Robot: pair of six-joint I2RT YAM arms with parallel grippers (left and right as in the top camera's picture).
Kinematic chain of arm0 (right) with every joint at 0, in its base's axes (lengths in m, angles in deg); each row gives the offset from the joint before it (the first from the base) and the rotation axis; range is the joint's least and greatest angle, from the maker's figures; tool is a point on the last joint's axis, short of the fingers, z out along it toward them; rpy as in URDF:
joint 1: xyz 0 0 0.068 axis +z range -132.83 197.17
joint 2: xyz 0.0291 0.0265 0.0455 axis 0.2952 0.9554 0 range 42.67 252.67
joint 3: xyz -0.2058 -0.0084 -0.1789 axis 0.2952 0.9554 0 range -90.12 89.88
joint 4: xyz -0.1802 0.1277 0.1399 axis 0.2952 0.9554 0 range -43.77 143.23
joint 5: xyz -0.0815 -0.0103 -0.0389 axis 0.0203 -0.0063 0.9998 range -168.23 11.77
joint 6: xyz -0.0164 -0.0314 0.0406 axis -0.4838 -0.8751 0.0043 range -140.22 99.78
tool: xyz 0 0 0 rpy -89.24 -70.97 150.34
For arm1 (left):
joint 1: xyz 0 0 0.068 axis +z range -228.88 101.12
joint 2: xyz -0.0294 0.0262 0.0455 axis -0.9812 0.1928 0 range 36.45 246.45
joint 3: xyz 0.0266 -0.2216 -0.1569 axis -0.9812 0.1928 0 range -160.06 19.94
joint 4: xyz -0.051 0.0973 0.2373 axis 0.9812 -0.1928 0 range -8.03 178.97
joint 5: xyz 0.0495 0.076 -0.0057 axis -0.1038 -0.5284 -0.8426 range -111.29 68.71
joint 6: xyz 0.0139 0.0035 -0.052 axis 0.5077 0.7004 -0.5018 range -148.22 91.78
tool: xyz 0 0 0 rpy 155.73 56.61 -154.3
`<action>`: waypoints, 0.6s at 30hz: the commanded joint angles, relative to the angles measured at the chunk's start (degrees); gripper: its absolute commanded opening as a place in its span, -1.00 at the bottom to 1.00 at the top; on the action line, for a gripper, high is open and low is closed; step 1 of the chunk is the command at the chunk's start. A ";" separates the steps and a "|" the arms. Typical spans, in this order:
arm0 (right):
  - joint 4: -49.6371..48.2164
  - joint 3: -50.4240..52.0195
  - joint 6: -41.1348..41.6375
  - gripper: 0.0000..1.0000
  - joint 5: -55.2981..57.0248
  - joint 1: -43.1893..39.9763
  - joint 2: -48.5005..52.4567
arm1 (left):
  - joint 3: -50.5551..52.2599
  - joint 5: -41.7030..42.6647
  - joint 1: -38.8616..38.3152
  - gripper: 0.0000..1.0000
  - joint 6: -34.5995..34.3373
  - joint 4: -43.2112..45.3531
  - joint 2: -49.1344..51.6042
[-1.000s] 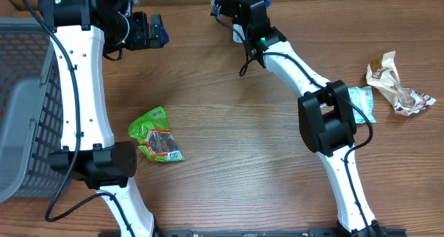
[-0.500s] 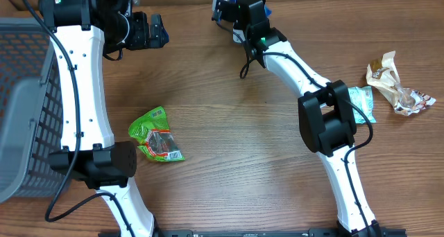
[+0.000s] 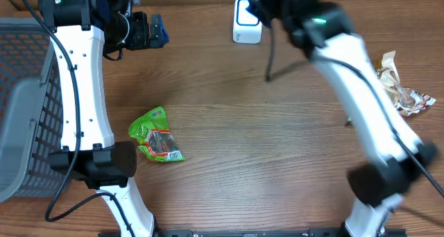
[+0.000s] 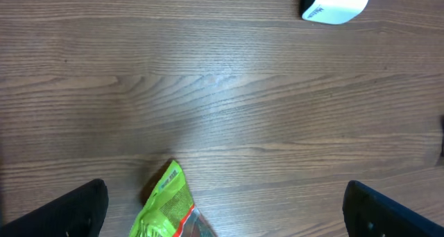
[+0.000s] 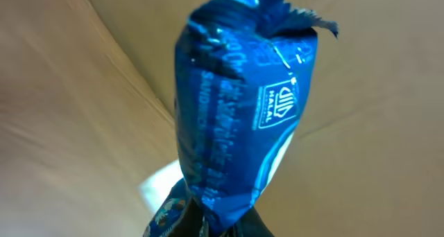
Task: Scan the item barcode
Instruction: 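Carry the Oreo pack right and release it near the tan bag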
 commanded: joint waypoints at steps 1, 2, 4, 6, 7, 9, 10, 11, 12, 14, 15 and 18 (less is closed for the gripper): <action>5.07 -0.66 20.28 -0.92 -10.03 -1.25 -4.87 | 0.13 -0.09 -0.39 0.99 -0.83 0.09 -0.28; 6.88 -0.66 23.52 -0.93 -10.56 -1.90 -5.95 | 0.13 -0.09 -0.39 0.99 -0.83 0.09 -0.28; 12.20 -0.68 28.35 -0.92 -10.34 -4.48 -8.44 | 0.13 -0.09 -0.39 1.00 -0.83 0.09 -0.28; 17.88 -0.68 29.00 -0.93 -6.25 -8.20 -10.56 | 0.13 -0.09 -0.39 0.99 -0.83 0.09 -0.28; 20.70 -0.68 29.40 -0.93 -3.91 -10.27 -11.17 | 0.13 -0.09 -0.39 0.99 -0.83 0.09 -0.28; 26.64 -0.68 31.74 -0.93 -1.07 -15.41 -11.65 | 0.13 -0.09 -0.39 0.99 -0.83 0.09 -0.28; 29.07 -0.66 33.35 -0.93 -0.87 -17.90 -11.61 | 0.13 -0.09 -0.39 0.99 -0.83 0.09 -0.28; 31.67 -0.59 34.91 -0.93 -0.87 -20.87 -11.10 | 0.13 -0.09 -0.39 1.00 -0.83 0.09 -0.28; 33.77 -0.59 36.17 -0.93 -0.87 -23.43 -10.58 | 0.13 -0.09 -0.39 1.00 -0.83 0.09 -0.28; 37.59 -0.52 39.30 -0.93 -0.85 -28.92 -8.74 | 0.13 -0.09 -0.39 1.00 -0.83 0.09 -0.28; 38.86 -0.26 41.16 -0.93 -0.85 -31.32 -7.67 | 0.13 -0.09 -0.39 0.99 -0.83 0.09 -0.28; 41.40 1.46 47.23 -0.93 -0.85 -37.64 -3.98 | 0.13 -0.09 -0.39 1.00 -0.83 0.09 -0.28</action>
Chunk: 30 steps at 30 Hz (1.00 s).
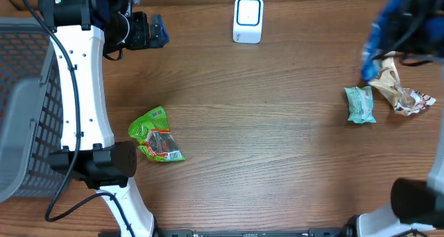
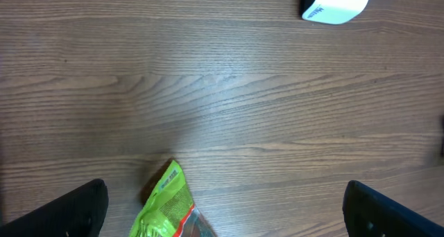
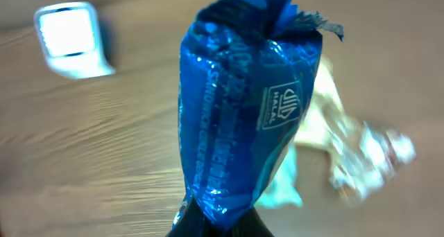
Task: Scan the item barcode
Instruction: 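Carry the Oreo pack right and release it near the tan bag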
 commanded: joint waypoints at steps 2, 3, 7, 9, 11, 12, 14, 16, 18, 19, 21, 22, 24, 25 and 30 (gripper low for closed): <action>1.18 4.20 12.74 -0.93 0.44 -7.13 5.16 | 0.13 -0.09 -0.39 1.00 -0.83 0.09 -0.28; 1.05 5.84 14.08 -0.93 0.44 -8.37 6.12 | 0.13 -0.09 -0.39 1.00 -0.83 0.09 -0.28; -1.53 14.03 17.86 -0.93 0.55 -11.91 9.44 | 0.13 -0.09 -0.39 0.99 -0.83 0.09 -0.28; -4.22 18.51 18.45 -0.92 1.99 -13.25 10.71 | 0.13 -0.09 -0.39 0.99 -0.83 0.09 -0.28; -7.78 22.56 20.52 -0.92 2.75 -14.73 11.34 | 0.13 -0.09 -0.39 1.00 -0.83 0.09 -0.28; -9.79 24.26 20.57 -0.92 2.32 -15.54 11.47 | 0.13 -0.09 -0.39 1.00 -0.83 0.09 -0.28; -11.85 25.77 20.59 -0.92 2.34 -16.83 11.47 | 0.13 -0.09 -0.39 1.00 -0.83 0.09 -0.28; -12.50 25.77 20.57 -0.93 2.32 -18.21 11.43 | 0.13 -0.09 -0.39 0.99 -0.83 0.09 -0.28; -12.74 25.18 20.57 -0.70 2.05 -19.34 11.32 | 0.13 -0.09 -0.39 1.00 -0.83 0.09 -0.28; -12.72 24.74 20.55 -0.49 1.57 -19.74 11.32 | 0.13 -0.09 -0.39 0.99 -0.83 0.09 -0.28; -12.68 23.34 20.31 -0.17 -2.10 -20.46 11.28 | 0.13 -0.09 -0.39 1.00 -0.83 0.09 -0.28; -12.63 22.49 19.39 -0.08 -5.20 -20.61 11.28 | 0.13 -0.11 -0.39 0.99 -0.83 0.09 -0.28; -12.52 20.46 15.19 0.18 -13.18 -20.65 11.21 | 0.13 -0.09 -0.39 1.00 -0.83 0.09 -0.28; -12.13 19.37 14.36 0.35 -16.04 -20.65 11.15 | 0.13 -0.09 -0.39 0.99 -0.83 0.09 -0.28; -7.78 12.85 9.35 0.56 -25.73 -19.32 10.80 | 0.13 -0.09 -0.39 0.99 -0.83 0.09 -0.28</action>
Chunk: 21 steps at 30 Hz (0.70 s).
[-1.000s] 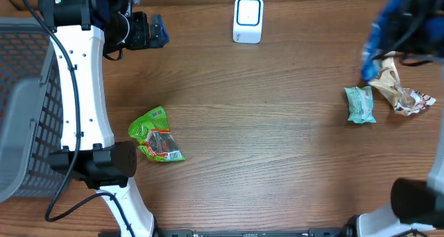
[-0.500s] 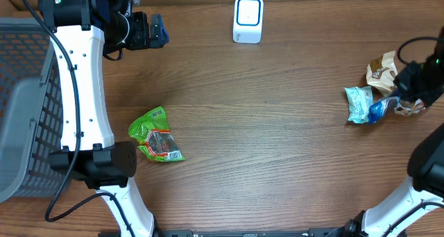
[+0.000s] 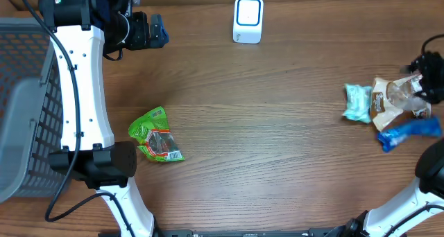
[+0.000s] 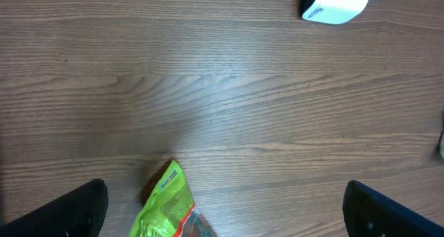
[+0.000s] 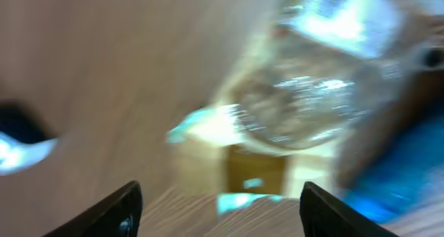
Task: Scan the item barcode
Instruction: 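Carry the Oreo pack right and release it near the tan bag, then reach the right gripper to the green-and-red snack bag and grasp it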
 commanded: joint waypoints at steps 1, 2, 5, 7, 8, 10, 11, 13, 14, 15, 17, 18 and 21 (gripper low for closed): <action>2.25 -5.40 -4.74 0.57 -10.58 1.79 -2.25 | 0.13 -0.09 -0.39 1.00 -0.83 0.09 -0.28; 3.23 -6.43 -5.90 0.58 -12.24 2.54 -2.40 | 0.13 -0.09 -0.39 1.00 -0.83 0.09 -0.28; 5.25 -7.98 -13.53 1.00 -18.64 6.93 -2.82 | 0.13 -0.09 -0.39 1.00 -0.83 0.09 -0.28; 5.49 -7.91 -14.69 1.00 -18.82 11.41 -2.80 | 0.13 -0.09 -0.39 0.99 -0.83 0.09 -0.28; 5.01 -7.63 -14.73 1.00 -18.60 13.79 -2.67 | 0.13 -0.09 -0.39 1.00 -0.83 0.09 -0.28; 2.05 -6.34 -14.69 1.00 -18.69 19.78 -2.64 | 0.13 -0.09 -0.39 0.99 -0.83 0.09 -0.28; 0.50 -5.57 -14.69 1.00 -18.62 22.51 -2.64 | 0.13 -0.09 -0.39 1.00 -0.83 0.09 -0.28; -2.93 -3.78 -14.69 1.00 -18.60 28.59 -2.56 | 0.13 -0.09 -0.39 1.00 -0.83 0.09 -0.28; -4.48 -2.97 -14.71 1.00 -18.40 31.47 -2.40 | 0.13 -0.09 -0.39 1.00 -0.83 0.09 -0.28; -6.12 -2.12 -14.69 1.00 -18.21 34.32 -2.21 | 0.13 -0.09 -0.39 1.00 -0.83 0.09 -0.28; -9.84 -0.20 -14.69 1.00 -18.16 40.35 -1.60 | 0.13 -0.09 -0.39 0.99 -0.83 0.09 -0.28; -11.41 0.46 -14.64 1.00 -18.16 42.99 -1.05 | 0.13 -0.09 -0.39 0.99 -0.83 0.09 -0.28; -16.00 1.14 -10.34 1.00 -17.25 51.10 1.75 | 0.13 -0.09 -0.39 1.00 -0.83 0.09 -0.28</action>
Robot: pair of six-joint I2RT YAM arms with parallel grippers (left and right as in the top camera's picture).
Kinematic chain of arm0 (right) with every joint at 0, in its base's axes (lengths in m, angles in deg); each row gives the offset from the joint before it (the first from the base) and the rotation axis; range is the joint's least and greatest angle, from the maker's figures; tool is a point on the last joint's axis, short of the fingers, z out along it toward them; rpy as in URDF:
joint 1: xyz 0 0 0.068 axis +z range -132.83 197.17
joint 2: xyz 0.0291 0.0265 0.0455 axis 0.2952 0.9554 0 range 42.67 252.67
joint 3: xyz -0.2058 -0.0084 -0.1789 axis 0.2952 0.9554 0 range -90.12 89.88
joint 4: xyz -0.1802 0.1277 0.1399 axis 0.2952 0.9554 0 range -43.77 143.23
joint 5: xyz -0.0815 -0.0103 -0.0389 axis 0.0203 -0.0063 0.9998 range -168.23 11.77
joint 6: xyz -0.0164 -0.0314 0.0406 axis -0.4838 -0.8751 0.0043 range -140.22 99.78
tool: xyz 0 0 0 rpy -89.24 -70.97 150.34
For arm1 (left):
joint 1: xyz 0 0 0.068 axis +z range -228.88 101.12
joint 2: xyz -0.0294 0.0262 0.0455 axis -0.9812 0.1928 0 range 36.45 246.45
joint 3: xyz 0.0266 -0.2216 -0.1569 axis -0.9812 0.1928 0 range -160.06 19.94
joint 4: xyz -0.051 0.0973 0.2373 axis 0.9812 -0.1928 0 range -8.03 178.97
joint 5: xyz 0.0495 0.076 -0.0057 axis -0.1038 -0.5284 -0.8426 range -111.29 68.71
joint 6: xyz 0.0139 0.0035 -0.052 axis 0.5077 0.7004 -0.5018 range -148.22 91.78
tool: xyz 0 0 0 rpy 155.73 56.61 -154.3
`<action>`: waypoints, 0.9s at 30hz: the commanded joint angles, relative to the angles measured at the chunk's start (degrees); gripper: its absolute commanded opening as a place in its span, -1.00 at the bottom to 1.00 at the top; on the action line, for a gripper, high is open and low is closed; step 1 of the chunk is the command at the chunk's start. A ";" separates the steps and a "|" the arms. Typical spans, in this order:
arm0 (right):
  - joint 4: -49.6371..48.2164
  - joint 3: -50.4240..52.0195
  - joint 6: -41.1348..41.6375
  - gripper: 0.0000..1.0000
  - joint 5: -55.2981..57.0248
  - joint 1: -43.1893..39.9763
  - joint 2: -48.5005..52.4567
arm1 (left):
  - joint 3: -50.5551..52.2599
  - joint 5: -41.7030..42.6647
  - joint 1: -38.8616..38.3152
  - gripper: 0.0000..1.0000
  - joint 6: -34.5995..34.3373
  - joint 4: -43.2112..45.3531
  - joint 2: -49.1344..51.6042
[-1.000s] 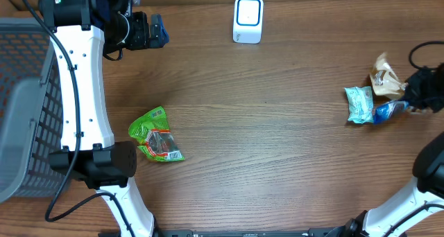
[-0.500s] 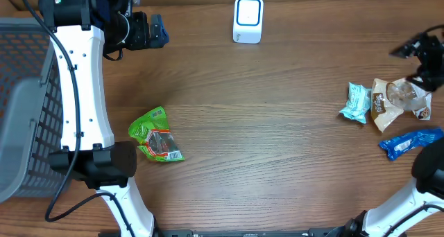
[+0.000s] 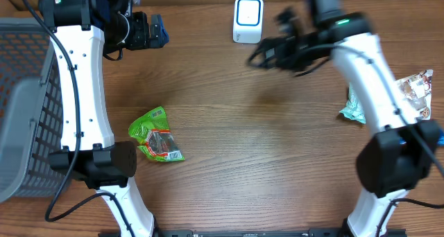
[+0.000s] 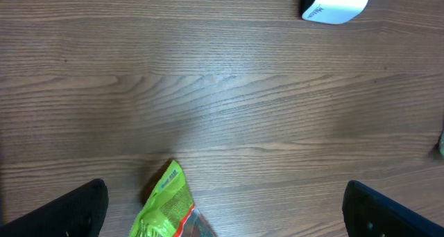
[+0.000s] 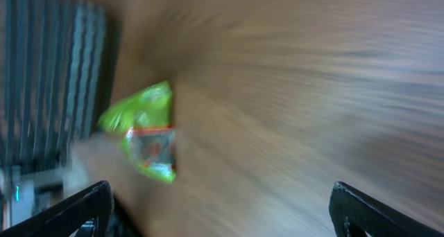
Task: Scan the item barcode
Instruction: 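Reach the right gripper to the green-and-red snack bag and grasp it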
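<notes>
The white scanner point(image 3: 248, 19) stands at the back middle of the table, and shows in the left wrist view as the scanner point(image 4: 335, 1). A green packet point(image 3: 156, 134) lies flat at front left. My right gripper point(image 3: 260, 57) hangs just right of the scanner, open and empty; its blurred wrist view looks toward the green packet point(image 5: 142, 129). My left gripper point(image 3: 154, 30) is high at back left, open, with the green packet point(image 4: 166, 206) at the lower edge between its fingers point(image 4: 62, 213).
A grey basket point(image 3: 28, 98) fills the left edge. At the right lie a teal packet point(image 3: 354, 107), partly behind my right arm, and a crumpled silver-brown wrapper point(image 3: 416, 84). A blue scrap point(image 3: 436, 131) shows at the right edge.
My right gripper was open over the packets at the right edge; it is now beside the scanner at the back middle, still open and empty. The left arm has not moved.
My right gripper held a blue packet up at the scanner. Then it held that packet over the pile at the right. Then the blue packet lay on the table there and the gripper was open. Now the empty gripper is back near the scanner.
</notes>
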 commanded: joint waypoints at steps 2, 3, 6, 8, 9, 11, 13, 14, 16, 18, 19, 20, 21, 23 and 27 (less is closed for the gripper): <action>-5.31 0.72 7.39 0.99 2.54 9.68 4.46 | 0.13 -0.09 -0.39 1.00 -0.83 0.09 -0.28; -6.73 0.72 9.40 0.96 4.22 11.72 5.60 | 0.13 -0.11 -0.39 0.99 -0.83 0.09 -0.28; -10.95 0.72 14.21 0.91 7.98 17.49 9.03 | 0.13 -0.11 -0.39 1.00 -0.83 0.09 -0.28; -13.38 0.72 16.55 0.87 9.40 20.63 10.97 | 0.13 -0.09 -0.39 1.00 -0.83 0.09 -0.28; -14.47 0.72 17.53 0.86 9.84 21.92 11.78 | 0.13 -0.11 -0.39 1.00 -0.83 0.09 -0.28; -16.96 0.72 18.29 0.86 9.99 24.44 13.38 | 0.13 -0.11 -0.39 0.99 -0.83 0.09 -0.28; -18.67 0.72 18.08 0.86 10.71 26.56 14.56 | 0.13 -0.11 -0.39 0.99 -0.83 0.09 -0.28; -19.54 0.72 18.08 0.86 11.41 27.63 15.26 | 0.13 -0.09 -0.39 0.99 -0.83 0.09 -0.28; -21.42 0.72 17.73 0.86 11.74 29.51 16.28 | 0.13 -0.09 -0.39 0.99 -0.83 0.09 -0.28; -23.10 0.72 17.16 0.87 11.74 31.19 17.18 | 0.13 -0.11 -0.39 1.00 -0.83 0.09 -0.28; -23.82 0.72 16.28 0.87 11.74 32.17 17.57 | 0.13 -0.09 -0.39 1.00 -0.83 0.09 -0.28; -24.52 0.72 15.50 0.87 11.76 33.03 18.03 | 0.13 -0.09 -0.39 1.00 -0.83 0.09 -0.28; -25.05 0.72 14.51 0.87 11.80 34.01 18.18 | 0.13 -0.11 -0.39 1.00 -0.83 0.09 -0.28; -25.81 0.72 14.10 0.87 15.15 35.78 18.62 | 0.13 -0.09 -0.39 1.00 -0.83 0.09 -0.28; -26.08 0.87 13.92 0.81 25.33 38.91 20.11 | 0.13 -0.09 -0.39 1.00 -0.83 0.09 -0.28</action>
